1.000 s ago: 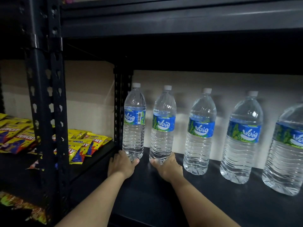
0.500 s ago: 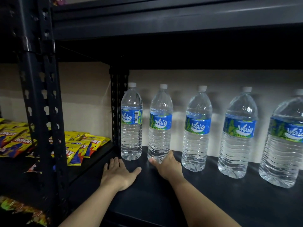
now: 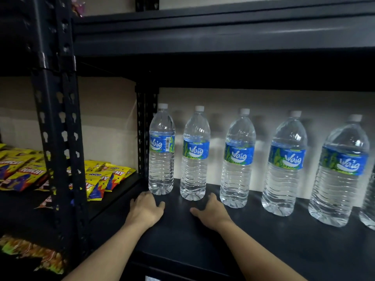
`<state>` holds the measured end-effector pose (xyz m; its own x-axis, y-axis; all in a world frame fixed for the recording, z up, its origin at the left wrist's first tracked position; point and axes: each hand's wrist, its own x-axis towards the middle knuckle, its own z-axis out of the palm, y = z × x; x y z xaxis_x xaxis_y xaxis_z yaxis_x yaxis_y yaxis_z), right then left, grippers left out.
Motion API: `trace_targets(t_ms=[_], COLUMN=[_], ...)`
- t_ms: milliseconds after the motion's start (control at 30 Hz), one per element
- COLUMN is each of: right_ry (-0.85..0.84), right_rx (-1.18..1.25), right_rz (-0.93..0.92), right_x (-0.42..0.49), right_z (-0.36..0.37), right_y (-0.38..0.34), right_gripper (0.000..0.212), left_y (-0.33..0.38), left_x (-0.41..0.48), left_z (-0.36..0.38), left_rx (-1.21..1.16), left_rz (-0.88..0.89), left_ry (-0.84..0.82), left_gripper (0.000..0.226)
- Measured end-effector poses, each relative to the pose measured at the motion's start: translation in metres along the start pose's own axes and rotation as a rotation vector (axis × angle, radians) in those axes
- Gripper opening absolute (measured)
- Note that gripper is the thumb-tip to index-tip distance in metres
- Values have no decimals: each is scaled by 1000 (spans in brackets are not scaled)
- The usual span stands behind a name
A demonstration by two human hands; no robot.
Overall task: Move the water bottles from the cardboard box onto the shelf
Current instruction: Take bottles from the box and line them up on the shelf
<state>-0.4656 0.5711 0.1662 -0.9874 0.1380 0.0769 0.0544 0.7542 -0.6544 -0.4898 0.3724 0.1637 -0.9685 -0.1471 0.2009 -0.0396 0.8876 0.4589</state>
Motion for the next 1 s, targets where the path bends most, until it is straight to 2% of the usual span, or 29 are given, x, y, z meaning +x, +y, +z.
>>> trace_targets(t_ms=[100, 267, 400, 567, 667, 767, 867, 1000], right_ry=[-36, -24, -71, -111, -196, -365, -590, -806], right_rx=[-24, -82, -60, -56, 11, 46, 36, -18], right_rz=[-58, -162, -162, -210, -229, -278, -341, -404], right_x=[-29, -90, -142, -207, -247, -284, -331, -396], right_z=[-12, -21, -29, -26, -8, 29, 77, 149], right_y=[6, 5, -9, -40, -67, -96, -131, -176], right_gripper=[82, 56, 52, 54, 45, 38, 34, 35], left_y=[-4, -4, -12, -42, -88, -153, -225, -310], left_x=[-19, -80, -139, -223, -281, -338, -403, -499], left_z=[-8, -26, -45, -89, -118, -142, -154, -161], left_rx=[-244, -453, -495, -526, -476, -387, -296, -192], left_rz=[0, 79, 105, 66, -58, -279, -508, -754], left_ry=[69, 23, -36, 0, -38, -91, -56, -4], left_gripper=[42, 18, 14, 12, 17, 26, 37, 50])
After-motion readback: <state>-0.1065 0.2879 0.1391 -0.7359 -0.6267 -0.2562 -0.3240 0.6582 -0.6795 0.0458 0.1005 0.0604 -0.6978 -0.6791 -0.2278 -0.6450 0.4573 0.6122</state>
